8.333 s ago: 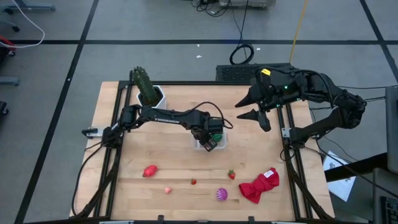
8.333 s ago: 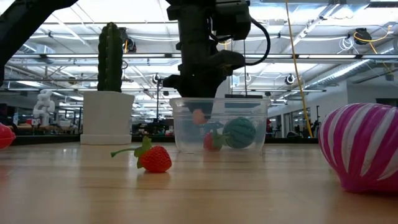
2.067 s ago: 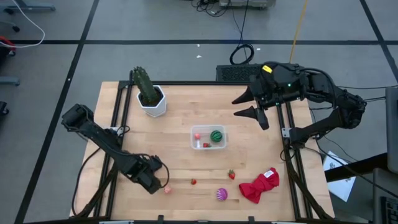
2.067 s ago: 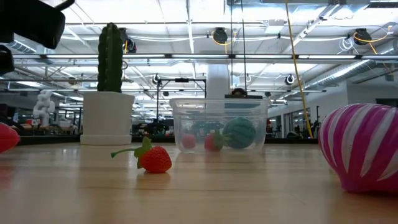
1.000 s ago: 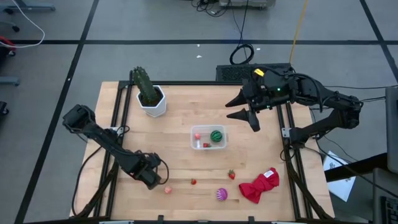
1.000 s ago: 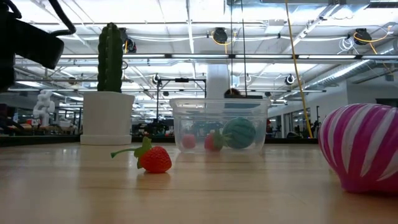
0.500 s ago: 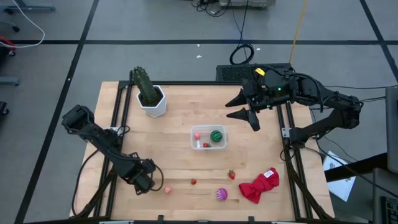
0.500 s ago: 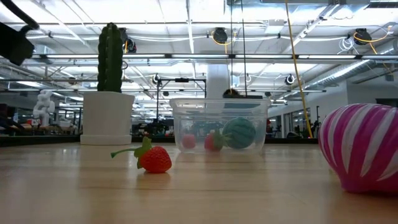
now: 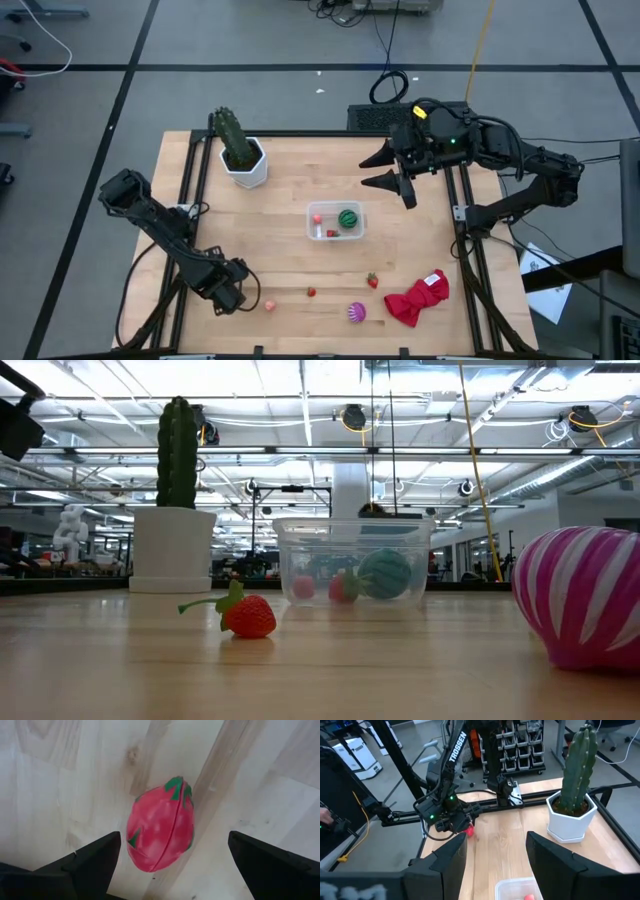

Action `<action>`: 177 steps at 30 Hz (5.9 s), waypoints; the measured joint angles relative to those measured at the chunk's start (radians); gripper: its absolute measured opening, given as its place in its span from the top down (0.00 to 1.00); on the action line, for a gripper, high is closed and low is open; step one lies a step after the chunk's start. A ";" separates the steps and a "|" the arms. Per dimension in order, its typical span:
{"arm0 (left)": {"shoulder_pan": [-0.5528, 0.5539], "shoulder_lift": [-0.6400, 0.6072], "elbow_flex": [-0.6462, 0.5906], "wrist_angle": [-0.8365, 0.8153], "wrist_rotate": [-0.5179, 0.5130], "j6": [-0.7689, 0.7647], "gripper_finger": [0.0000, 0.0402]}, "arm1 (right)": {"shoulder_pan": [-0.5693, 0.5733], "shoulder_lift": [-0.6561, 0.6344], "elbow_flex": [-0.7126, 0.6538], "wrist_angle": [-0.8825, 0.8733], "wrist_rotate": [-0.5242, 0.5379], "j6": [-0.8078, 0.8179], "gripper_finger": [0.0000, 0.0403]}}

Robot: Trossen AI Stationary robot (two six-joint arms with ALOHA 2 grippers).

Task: Pick and placing Produce into tupperware
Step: Put the dragon fruit into the transparent bin

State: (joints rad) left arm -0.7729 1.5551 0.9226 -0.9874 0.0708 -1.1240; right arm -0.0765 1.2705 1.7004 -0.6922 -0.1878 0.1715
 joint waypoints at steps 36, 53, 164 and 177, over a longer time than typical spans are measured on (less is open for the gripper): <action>-0.001 0.000 0.000 -0.005 0.008 0.012 0.06 | 0.000 0.000 0.000 0.000 0.000 0.000 0.51; -0.001 0.000 0.000 -0.004 -0.002 0.026 0.06 | 0.000 0.000 0.000 0.000 0.000 0.000 0.51; 0.512 0.001 0.388 0.066 -0.080 0.355 0.40 | 0.000 0.000 0.000 0.029 -0.001 0.000 0.51; 0.668 0.179 0.714 -0.017 -0.047 0.614 0.35 | 0.000 -0.052 0.000 -0.026 -0.001 -0.004 0.51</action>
State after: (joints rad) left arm -0.1053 1.7340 1.6363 -1.0042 0.0242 -0.5099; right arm -0.0767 1.2188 1.7004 -0.7183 -0.1884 0.1676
